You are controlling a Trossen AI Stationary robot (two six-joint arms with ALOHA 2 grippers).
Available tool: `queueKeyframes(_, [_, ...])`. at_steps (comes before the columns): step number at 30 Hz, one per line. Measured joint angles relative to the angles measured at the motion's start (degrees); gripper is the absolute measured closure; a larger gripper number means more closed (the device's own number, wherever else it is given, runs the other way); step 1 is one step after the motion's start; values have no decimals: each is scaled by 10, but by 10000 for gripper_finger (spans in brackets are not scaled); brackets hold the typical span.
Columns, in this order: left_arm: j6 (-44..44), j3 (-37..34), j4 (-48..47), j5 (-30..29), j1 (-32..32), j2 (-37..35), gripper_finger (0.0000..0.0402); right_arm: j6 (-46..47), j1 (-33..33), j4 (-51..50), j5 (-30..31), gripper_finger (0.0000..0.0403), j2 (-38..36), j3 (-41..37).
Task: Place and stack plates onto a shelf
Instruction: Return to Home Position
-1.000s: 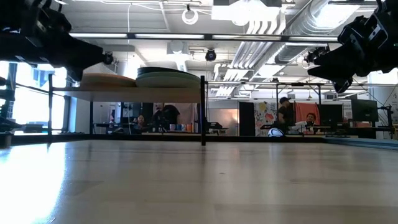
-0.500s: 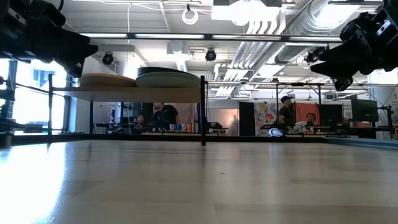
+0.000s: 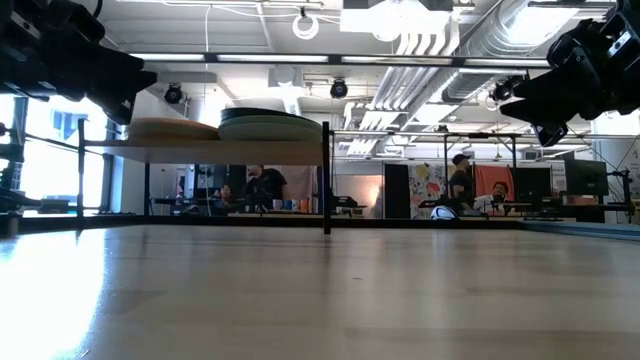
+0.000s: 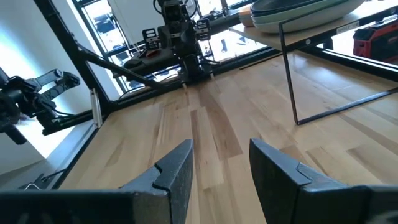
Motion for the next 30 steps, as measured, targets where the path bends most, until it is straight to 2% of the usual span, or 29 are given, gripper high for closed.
queueKeyframes(30, [0, 0, 0, 0, 0, 0, 293, 0, 0, -1, 9, 261, 0, 0])
